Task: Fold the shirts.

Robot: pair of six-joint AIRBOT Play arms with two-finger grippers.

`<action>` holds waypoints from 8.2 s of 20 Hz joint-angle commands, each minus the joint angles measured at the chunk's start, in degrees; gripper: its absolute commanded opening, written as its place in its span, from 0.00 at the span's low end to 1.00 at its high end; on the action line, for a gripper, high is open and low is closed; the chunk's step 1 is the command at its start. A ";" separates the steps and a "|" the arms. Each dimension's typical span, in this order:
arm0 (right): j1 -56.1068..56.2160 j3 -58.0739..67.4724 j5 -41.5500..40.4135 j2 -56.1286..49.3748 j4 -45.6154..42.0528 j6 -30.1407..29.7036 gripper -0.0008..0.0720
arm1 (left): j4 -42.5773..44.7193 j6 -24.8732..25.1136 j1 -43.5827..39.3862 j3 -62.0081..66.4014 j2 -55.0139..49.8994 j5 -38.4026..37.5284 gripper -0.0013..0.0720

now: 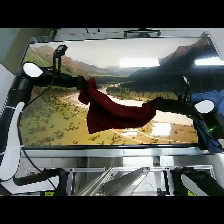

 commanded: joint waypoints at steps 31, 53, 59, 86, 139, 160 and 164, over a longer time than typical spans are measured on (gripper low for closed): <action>-16.15 1.57 4.11 -28.11 25.35 -23.61 0.33 | -20.72 2.19 1.27 -41.07 0.76 4.55 0.17; -24.28 37.92 6.36 30.36 16.98 -18.80 0.05 | -54.80 9.22 46.23 10.97 42.12 -12.41 0.05; -24.26 48.33 0.39 34.12 -3.04 -14.91 0.05 | -20.04 0.22 34.64 33.97 36.17 -9.55 0.04; -30.95 32.22 27.91 -30.53 -3.80 -16.02 0.43 | -14.60 -9.46 20.00 24.76 -20.61 -27.96 0.48; -28.79 8.02 22.69 -24.85 4.83 -19.61 0.05 | -25.53 8.52 20.35 -26.97 -5.64 -10.82 0.04; -27.50 47.67 14.75 13.68 16.96 -21.20 0.05 | -68.32 11.26 47.30 7.30 26.45 -28.39 0.05; -22.99 43.28 20.28 -2.71 16.70 -21.20 0.05 | -48.04 12.31 30.88 -2.16 17.46 -19.04 0.05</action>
